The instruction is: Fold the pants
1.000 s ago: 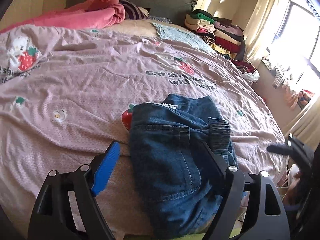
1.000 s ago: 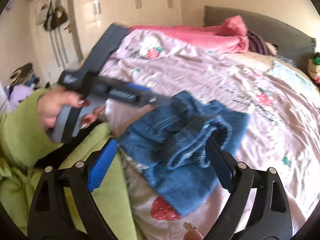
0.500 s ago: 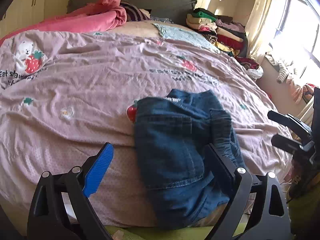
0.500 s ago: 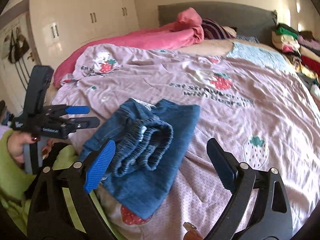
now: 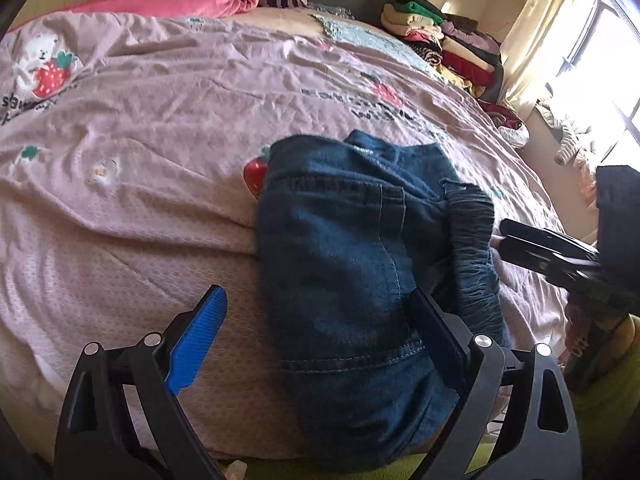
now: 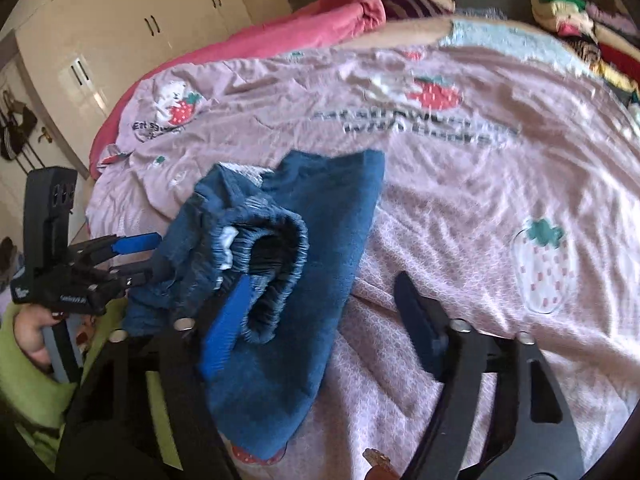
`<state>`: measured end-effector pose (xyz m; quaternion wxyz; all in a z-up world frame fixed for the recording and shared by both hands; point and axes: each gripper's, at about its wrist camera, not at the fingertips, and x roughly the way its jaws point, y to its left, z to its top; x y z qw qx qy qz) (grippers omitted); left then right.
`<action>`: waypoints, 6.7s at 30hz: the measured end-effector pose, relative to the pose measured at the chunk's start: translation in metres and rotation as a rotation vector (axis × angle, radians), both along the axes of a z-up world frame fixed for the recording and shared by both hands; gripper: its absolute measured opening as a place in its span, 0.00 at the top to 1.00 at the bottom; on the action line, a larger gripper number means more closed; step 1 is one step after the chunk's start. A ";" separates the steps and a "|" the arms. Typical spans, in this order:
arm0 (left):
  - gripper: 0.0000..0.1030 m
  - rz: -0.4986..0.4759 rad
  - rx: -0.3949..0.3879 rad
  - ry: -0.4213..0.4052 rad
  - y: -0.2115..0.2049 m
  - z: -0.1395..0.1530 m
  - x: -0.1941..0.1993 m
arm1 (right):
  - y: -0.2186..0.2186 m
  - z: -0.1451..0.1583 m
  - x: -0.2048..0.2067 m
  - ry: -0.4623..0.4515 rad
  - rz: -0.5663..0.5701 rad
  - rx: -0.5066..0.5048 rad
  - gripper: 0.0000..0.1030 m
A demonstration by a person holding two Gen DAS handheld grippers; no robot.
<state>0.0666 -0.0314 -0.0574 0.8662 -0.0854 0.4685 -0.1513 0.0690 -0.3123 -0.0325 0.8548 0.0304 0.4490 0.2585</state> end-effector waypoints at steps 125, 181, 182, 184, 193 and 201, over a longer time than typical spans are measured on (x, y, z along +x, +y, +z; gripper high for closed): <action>0.04 0.159 0.050 -0.285 0.017 0.107 -0.066 | 0.005 0.109 -0.069 -0.434 -0.096 -0.113 0.09; 0.04 0.165 0.082 -0.147 0.005 0.055 -0.101 | 0.008 0.049 -0.092 -0.258 -0.102 -0.128 0.09; 0.04 0.165 0.082 -0.148 0.005 0.055 -0.101 | 0.008 0.049 -0.092 -0.258 -0.103 -0.127 0.09; 0.04 0.165 0.080 -0.148 0.005 0.056 -0.102 | 0.008 0.050 -0.092 -0.259 -0.102 -0.127 0.09; 0.04 0.162 0.075 -0.149 0.005 0.056 -0.102 | 0.008 0.050 -0.092 -0.259 -0.103 -0.128 0.09; 0.04 0.151 0.071 -0.151 0.005 0.059 -0.103 | 0.009 0.050 -0.092 -0.259 -0.102 -0.130 0.09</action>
